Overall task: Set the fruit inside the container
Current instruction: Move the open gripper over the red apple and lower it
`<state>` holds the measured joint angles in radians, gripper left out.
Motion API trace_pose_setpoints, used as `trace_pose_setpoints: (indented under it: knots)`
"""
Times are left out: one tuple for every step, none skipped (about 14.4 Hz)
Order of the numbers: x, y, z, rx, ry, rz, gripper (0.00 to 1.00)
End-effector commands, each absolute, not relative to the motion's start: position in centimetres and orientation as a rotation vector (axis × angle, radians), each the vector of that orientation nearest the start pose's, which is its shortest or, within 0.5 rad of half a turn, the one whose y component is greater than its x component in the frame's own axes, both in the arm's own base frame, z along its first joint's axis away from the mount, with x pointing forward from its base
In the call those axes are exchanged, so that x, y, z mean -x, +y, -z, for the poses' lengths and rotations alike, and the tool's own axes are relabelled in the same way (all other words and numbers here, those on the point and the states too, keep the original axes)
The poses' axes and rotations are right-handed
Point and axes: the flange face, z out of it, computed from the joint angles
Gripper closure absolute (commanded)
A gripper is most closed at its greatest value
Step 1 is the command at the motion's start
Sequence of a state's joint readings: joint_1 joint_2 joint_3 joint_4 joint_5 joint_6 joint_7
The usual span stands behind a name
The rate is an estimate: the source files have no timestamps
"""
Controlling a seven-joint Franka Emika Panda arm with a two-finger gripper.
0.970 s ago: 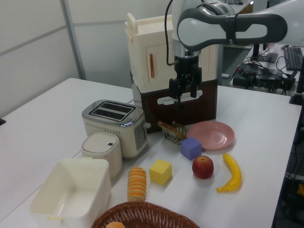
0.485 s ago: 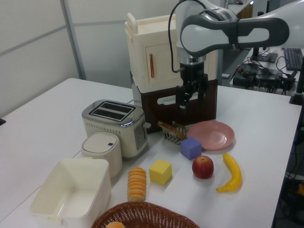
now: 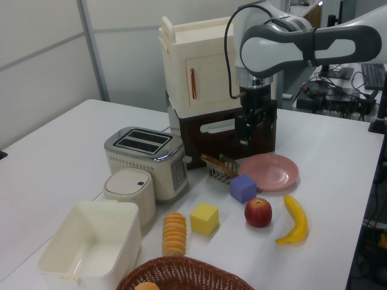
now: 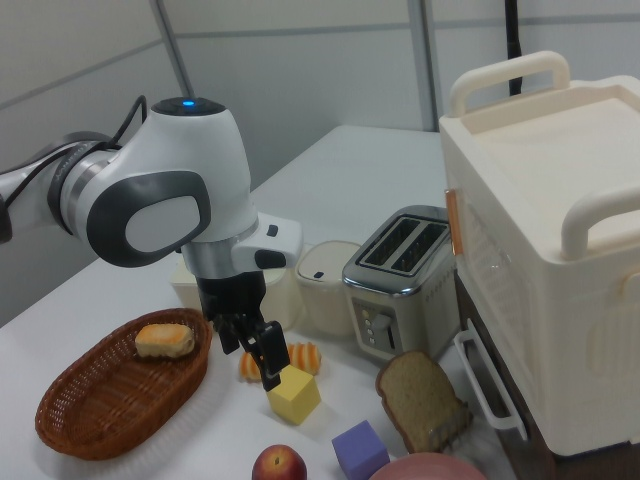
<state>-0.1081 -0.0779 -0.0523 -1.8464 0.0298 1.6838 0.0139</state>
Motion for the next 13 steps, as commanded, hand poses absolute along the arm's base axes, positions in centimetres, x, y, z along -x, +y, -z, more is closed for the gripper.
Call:
trace_pose_setpoints:
  knots:
    - [-51.4,-8.0,-54.9,3.097,0.251,-0.100,0.00]
    - [-51.5,-8.0,-54.7,3.098,0.249,-0.102,0.00]
    - [-51.6,-7.8,-54.8,3.098,0.247,-0.086,0.00]
    - [-51.6,-7.8,-54.7,3.093,0.252,-0.081,0.00]
    - [-51.6,-8.3,-54.7,3.083,0.286,-0.057,0.00]
    - [-51.5,-8.3,-54.0,3.077,0.325,-0.043,0.00]
    - [-50.8,-8.2,-52.7,3.071,0.361,-0.009,0.00]
    - [-50.3,-8.1,-51.5,3.068,0.377,0.017,0.00]
    - [-49.6,-7.9,-50.8,3.067,0.377,0.040,0.00]
    - [-49.1,-7.9,-50.1,3.065,0.378,0.047,0.00]
    - [-48.9,-7.7,-49.3,3.073,0.364,0.033,0.00]
    - [-49.0,-7.7,-49.1,3.075,0.361,0.040,0.00]
    - [-49.0,-7.8,-48.9,3.076,0.357,0.061,0.00]
